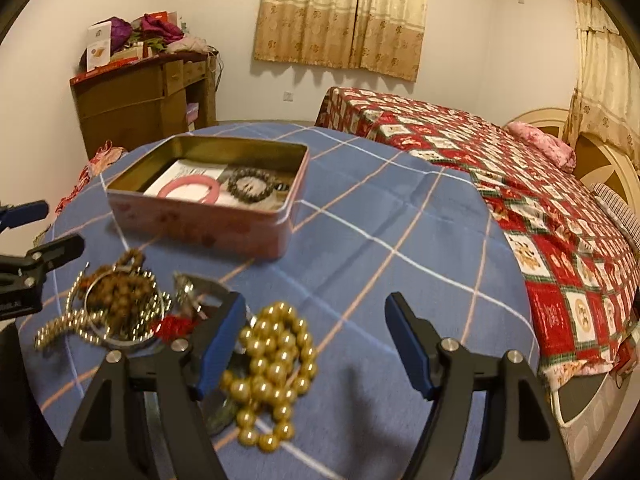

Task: Organize jewelry
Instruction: 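Grasp the brown wooden bead string with the left gripper while the right grasps gold beads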

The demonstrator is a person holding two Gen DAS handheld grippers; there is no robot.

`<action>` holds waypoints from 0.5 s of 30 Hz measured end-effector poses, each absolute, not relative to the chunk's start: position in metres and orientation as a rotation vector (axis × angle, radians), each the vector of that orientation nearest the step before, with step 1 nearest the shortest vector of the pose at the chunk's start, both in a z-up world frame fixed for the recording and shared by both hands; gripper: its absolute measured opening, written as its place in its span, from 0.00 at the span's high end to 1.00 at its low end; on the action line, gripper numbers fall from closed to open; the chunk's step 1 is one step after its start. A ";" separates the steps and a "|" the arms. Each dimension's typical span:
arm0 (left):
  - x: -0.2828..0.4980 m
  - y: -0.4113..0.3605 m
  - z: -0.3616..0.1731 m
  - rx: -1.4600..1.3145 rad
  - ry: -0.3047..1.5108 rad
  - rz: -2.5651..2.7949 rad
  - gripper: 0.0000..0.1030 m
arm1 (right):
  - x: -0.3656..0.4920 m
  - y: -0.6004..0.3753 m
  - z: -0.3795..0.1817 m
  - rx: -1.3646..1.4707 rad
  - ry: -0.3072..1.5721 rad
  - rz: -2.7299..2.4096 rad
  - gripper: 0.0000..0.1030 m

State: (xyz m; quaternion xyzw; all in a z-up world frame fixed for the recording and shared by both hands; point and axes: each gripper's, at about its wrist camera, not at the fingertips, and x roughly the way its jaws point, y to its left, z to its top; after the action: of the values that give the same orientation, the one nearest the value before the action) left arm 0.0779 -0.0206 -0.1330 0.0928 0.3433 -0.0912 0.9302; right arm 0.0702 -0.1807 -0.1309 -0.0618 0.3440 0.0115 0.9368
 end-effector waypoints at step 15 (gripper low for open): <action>0.083 -0.043 -0.153 0.243 0.738 -0.247 0.43 | 0.063 -0.186 -0.145 -0.097 0.703 0.015 0.26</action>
State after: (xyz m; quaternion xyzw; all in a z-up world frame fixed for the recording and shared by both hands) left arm 0.0829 -0.0429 -0.1529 0.1184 0.3589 -0.1200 0.9180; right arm 0.0629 -0.1862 -0.1449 -0.0475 0.3441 0.0074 0.9377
